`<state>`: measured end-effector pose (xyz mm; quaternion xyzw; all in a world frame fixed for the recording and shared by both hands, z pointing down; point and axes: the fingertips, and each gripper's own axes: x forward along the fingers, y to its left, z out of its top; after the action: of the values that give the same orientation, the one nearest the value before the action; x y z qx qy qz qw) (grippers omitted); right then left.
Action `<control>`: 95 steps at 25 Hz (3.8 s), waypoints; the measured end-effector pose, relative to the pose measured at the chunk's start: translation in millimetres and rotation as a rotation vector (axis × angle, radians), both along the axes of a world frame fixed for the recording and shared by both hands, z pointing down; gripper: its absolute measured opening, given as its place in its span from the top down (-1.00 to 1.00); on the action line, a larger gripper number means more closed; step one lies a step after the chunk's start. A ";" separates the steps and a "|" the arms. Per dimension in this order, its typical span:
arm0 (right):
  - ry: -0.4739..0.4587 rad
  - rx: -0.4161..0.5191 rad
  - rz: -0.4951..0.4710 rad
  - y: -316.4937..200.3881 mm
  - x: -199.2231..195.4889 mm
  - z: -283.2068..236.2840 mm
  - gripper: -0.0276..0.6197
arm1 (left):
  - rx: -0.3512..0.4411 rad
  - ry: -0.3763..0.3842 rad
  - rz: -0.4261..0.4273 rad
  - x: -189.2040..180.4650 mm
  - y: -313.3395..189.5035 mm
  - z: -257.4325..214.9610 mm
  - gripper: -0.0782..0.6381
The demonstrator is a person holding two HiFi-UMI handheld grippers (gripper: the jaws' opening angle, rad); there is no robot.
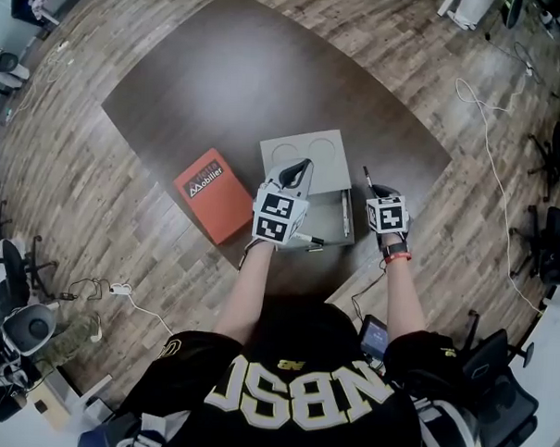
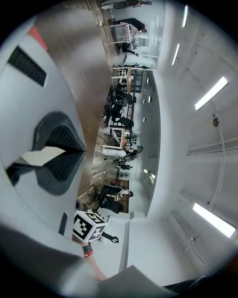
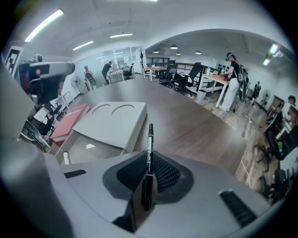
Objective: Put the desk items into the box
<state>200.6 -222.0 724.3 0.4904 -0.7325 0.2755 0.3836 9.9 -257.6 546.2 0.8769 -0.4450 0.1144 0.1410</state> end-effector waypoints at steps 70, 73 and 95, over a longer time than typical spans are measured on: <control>-0.124 -0.169 -0.453 89.5 -192.7 27.5 0.50 | -0.048 0.016 -0.298 -126.8 75.3 31.2 0.74; -0.142 -0.117 -0.372 84.1 -173.0 13.3 0.53 | -0.038 0.020 -0.302 -122.3 76.9 26.0 0.74; -0.256 0.348 -0.083 50.1 -106.6 -155.8 0.77 | 0.117 0.086 -0.278 -95.1 84.4 -57.5 0.74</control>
<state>94.0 -171.9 568.5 0.4798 -0.8312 0.1889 0.2080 -85.2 -173.1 488.7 0.8177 -0.5615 0.0298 0.1230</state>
